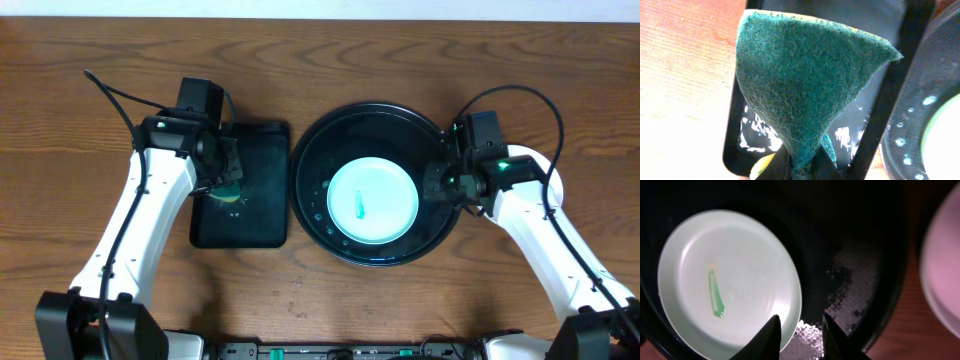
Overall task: Clean dirty plates on tray and stack at the side
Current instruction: 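Grasp the sponge with the left gripper and lift it, then scrub the mint plate with the sponge while the right gripper holds it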
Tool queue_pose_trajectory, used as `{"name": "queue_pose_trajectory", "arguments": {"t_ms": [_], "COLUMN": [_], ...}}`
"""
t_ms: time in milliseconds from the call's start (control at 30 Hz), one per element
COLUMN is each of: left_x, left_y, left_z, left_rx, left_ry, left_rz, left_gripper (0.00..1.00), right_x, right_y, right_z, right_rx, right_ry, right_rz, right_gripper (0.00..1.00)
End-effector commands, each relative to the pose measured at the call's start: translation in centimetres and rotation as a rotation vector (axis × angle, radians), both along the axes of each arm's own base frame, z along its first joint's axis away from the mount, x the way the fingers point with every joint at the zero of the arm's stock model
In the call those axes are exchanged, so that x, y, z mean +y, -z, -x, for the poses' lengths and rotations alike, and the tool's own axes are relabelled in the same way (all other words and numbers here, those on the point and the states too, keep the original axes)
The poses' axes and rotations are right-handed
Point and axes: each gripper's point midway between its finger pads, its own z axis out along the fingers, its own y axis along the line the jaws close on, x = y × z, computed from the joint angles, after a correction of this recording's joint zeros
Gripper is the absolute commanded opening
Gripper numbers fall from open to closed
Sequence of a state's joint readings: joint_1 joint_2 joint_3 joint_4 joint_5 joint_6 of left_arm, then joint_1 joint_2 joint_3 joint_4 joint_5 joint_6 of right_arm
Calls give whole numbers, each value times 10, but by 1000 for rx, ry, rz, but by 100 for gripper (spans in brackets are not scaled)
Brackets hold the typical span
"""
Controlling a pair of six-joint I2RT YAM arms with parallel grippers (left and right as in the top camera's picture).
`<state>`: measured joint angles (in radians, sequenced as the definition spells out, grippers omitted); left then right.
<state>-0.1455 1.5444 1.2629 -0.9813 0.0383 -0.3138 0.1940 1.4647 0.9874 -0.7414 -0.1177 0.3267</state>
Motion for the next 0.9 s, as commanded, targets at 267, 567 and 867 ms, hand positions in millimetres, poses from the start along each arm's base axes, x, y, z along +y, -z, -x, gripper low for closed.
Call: {"name": "queue_pose_trajectory", "arguments": {"t_ms": [267, 567, 867], "left_x": [-19, -65, -167], "left_y": [0, -7, -19], "left_z": [3, 0, -7], "left_rx": [30, 1, -113], "left_ry": [29, 129, 343], "left_rz": [109, 250, 417], "left_gripper": [7, 7, 7], "right_x": [21, 20, 19], "right_y": [33, 75, 88], "right_z": [7, -20, -12], "right_rx": [-20, -23, 35], "right_ry": [-204, -190, -166], "right_rz": [-52, -14, -17], "right_gripper": [28, 27, 1]}}
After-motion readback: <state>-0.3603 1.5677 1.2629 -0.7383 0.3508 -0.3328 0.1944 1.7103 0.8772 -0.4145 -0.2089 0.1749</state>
